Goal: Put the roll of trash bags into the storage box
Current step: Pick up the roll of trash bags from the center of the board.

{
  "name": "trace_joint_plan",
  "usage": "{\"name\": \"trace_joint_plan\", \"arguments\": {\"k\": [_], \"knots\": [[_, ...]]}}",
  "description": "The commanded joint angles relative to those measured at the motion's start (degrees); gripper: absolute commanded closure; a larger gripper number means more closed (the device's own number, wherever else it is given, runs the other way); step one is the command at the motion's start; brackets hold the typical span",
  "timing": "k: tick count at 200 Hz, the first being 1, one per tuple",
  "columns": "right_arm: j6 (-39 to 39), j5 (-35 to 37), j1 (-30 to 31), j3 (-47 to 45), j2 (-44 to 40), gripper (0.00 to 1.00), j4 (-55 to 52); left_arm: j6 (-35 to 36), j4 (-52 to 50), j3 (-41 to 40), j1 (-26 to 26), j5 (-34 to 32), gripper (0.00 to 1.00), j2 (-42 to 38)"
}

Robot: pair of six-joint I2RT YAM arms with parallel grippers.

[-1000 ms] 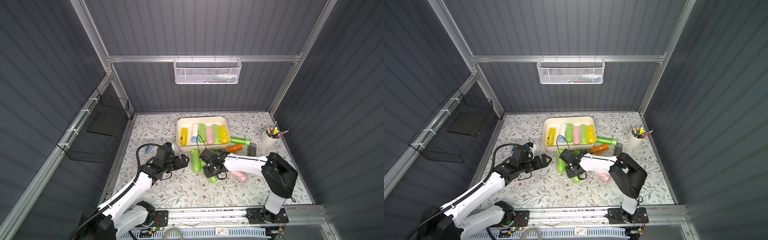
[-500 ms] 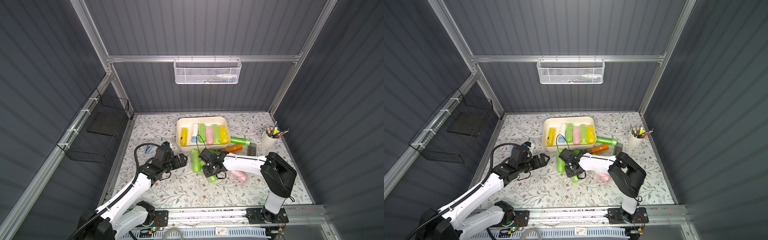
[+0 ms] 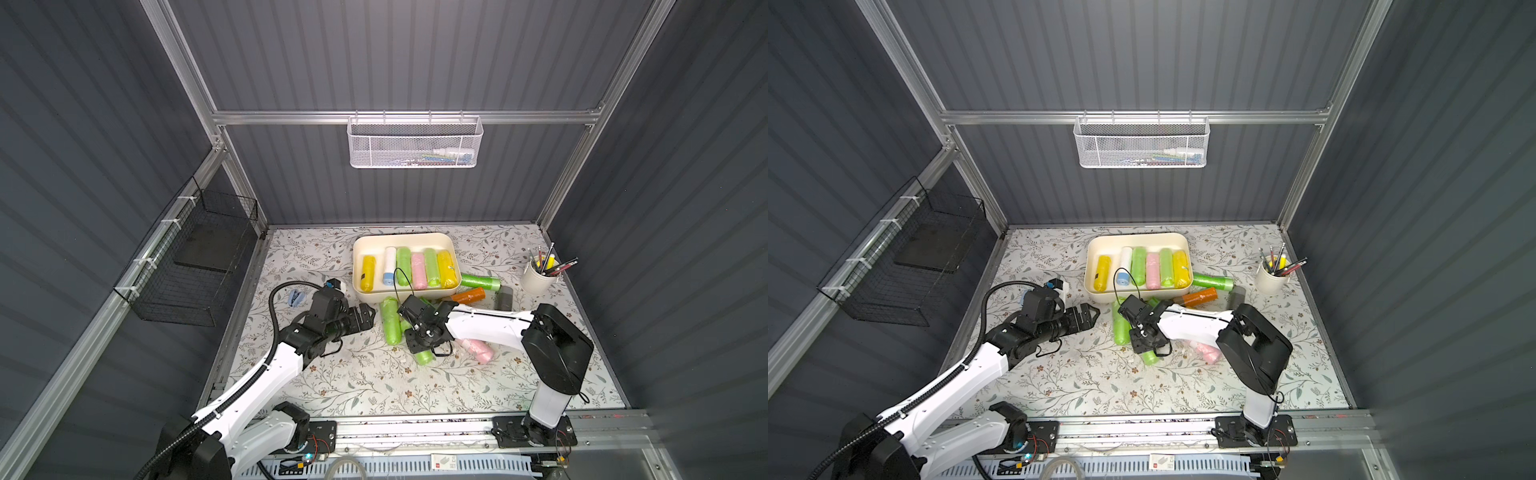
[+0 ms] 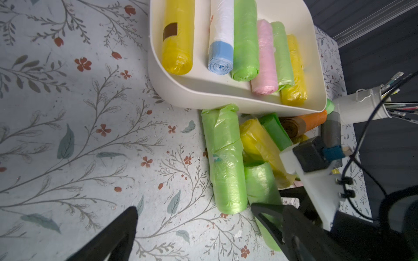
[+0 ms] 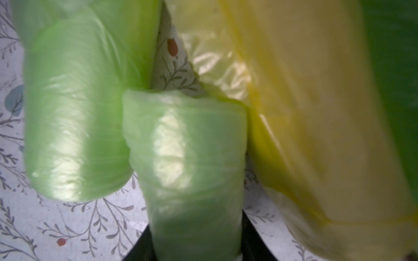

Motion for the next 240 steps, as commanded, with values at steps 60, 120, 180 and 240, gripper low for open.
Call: {"name": "trace_joint_plan", "arguments": {"k": [60,120,180,240], "knots": [[-0.17,-0.48,-0.92,3.33,-5.54,0.72,-1.79,3.43,-2.75,5.36,-0.08,-4.85,0.00,-0.70],[1.80,-2.59,-4.00,1.52,-8.83,0.74,1.50,2.18,-0.68,5.22,-0.08,-2.93,0.00,0.02],[2.93,-4.77,-6.82,1.37,-12.18,0.72,4.31,3.66,1.93,4.89,-0.08,0.42,0.00,3.03],[4.77,-4.35,-8.75,1.48,-14.95,0.72,8.71,3.95,7.34,5.19,-0.08,4.05,0.00,4.12]]}}
